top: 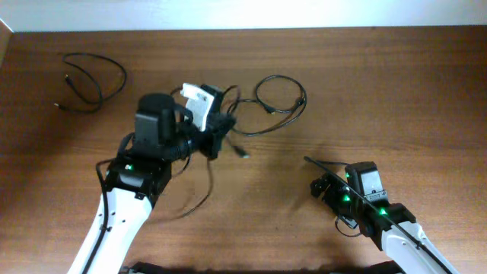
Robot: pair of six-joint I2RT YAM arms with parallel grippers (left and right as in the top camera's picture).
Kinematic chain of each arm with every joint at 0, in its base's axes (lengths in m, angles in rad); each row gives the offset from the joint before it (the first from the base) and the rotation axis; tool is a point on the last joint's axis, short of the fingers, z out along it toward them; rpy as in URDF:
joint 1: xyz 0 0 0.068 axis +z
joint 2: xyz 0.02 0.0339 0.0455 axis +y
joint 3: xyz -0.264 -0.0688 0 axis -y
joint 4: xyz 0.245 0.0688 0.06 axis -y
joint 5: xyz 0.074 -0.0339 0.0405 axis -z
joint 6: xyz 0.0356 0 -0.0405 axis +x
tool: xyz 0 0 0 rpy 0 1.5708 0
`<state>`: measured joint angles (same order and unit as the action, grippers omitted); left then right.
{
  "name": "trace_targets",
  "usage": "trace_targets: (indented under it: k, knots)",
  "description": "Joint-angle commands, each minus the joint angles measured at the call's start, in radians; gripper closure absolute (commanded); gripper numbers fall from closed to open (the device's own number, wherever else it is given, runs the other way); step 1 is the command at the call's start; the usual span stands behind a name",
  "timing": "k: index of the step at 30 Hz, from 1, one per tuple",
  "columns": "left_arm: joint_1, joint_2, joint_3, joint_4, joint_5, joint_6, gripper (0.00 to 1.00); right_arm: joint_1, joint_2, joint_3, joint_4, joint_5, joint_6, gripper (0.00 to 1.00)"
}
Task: Untangle cables
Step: 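Pull the grippers apart to separate the two remaining cables, then grasp the S-shaped middle cable with the left gripper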
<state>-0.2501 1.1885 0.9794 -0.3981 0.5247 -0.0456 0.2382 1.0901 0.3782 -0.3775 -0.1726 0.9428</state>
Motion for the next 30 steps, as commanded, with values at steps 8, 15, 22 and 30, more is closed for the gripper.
trace_targets:
  k: [8, 15, 22, 30]
  knots:
    - [0.002, 0.011, -0.005, -0.271, -0.495, -0.342, 0.99, -0.004, 0.012, -0.02, -0.008, 0.053, -0.003, 0.01]
    - [0.003, 0.118, -0.032, -0.374, -0.447, -0.439, 0.01, -0.004, 0.012, -0.02, -0.008, 0.053, -0.003, 0.02]
    - [0.046, 0.11, 0.0, -0.673, -0.636, -0.857, 0.01, -0.004, 0.012, -0.02, -0.012, 0.053, -0.003, 0.01]
    - [0.066, -0.254, -0.102, -1.024, -0.871, -1.512, 0.01, -0.004, 0.012, -0.02, -0.013, 0.053, -0.003, 0.02]
